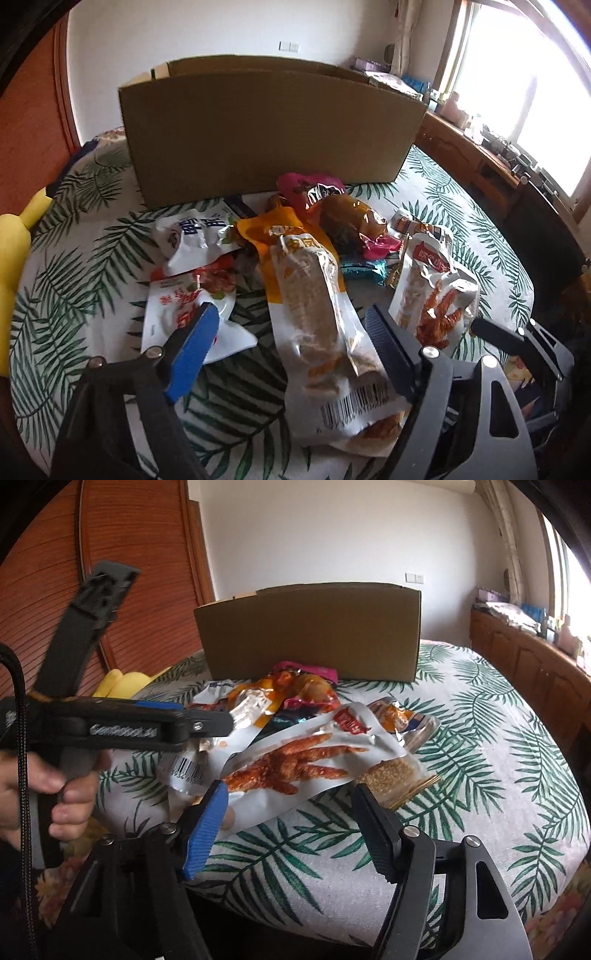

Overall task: Organize snacks
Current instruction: 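Grasp the orange-and-white sausage bag with the left gripper while the right gripper grasps the white chicken-feet bag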

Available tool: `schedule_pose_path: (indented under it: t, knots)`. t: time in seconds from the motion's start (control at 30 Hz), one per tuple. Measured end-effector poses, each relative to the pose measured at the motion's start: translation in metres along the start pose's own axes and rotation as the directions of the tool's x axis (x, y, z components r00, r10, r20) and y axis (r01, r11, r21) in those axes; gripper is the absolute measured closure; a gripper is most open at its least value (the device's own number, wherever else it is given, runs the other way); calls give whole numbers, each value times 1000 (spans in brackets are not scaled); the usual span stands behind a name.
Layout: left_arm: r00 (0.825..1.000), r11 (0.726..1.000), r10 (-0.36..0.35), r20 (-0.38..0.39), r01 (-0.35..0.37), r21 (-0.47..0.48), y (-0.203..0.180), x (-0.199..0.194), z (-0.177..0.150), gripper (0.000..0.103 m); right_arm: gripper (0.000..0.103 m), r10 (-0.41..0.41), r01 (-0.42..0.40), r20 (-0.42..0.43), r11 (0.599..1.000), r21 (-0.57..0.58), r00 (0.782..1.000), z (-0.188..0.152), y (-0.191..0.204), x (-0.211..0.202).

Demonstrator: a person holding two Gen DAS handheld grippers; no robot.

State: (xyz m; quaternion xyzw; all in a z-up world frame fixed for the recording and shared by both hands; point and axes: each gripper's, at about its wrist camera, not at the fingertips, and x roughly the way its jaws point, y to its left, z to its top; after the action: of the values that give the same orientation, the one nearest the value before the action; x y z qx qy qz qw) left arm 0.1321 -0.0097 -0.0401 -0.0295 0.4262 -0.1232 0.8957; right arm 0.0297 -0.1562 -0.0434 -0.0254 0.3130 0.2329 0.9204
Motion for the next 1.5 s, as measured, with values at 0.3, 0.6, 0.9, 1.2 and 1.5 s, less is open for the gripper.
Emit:
schedule_pose_path:
  t: [0.3,0.6,0.9,1.2,1.5]
  knots:
    - [997,998,24,-73,-19,62,-13,28,11,22,36,53,-52,-41,998,36,998,-2,-1,6]
    - [997,997,23,-67,-17,82,-13,33,11,54,36,82,-78,-78,995,59,994,-4,-5,22]
    - [999,999,-10,-39,12,51,8,18,7,57,36,95,-89,-72,993,79,993,3,-7,33]
    - [999,998,-17,-42,20,64,9,19,3,58,41,105,-100,-60,991,89,993,18,-4,47]
    - [999,997,-29,-38,32,65,12,16,1,58,58,95,-87,-58,988,124,994,22,-10,55]
